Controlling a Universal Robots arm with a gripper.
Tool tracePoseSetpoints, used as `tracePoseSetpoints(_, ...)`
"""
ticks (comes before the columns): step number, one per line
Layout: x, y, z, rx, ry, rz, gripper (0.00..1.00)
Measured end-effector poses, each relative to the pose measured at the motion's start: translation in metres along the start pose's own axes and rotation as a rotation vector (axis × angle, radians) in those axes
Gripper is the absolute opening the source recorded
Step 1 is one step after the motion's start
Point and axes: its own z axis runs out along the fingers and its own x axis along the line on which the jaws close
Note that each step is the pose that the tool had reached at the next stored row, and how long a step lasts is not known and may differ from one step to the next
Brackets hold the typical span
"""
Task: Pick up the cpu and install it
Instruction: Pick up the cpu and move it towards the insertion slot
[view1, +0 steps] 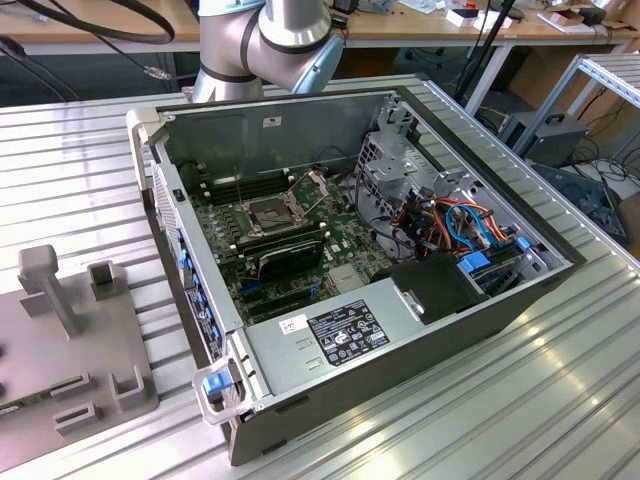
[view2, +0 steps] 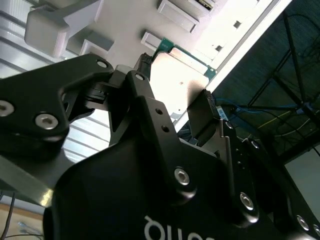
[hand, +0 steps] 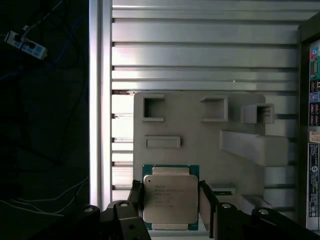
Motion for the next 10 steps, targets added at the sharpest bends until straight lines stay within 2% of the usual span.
tracePoseSetpoints(5, -0.0001, 0.0002, -0.0060, 0.0000, 0.0000, 0.000, 0.54)
tracePoseSetpoints(10, -0.0002, 0.0004, -0.0166, 0.0000, 0.0000, 0.000, 0.54)
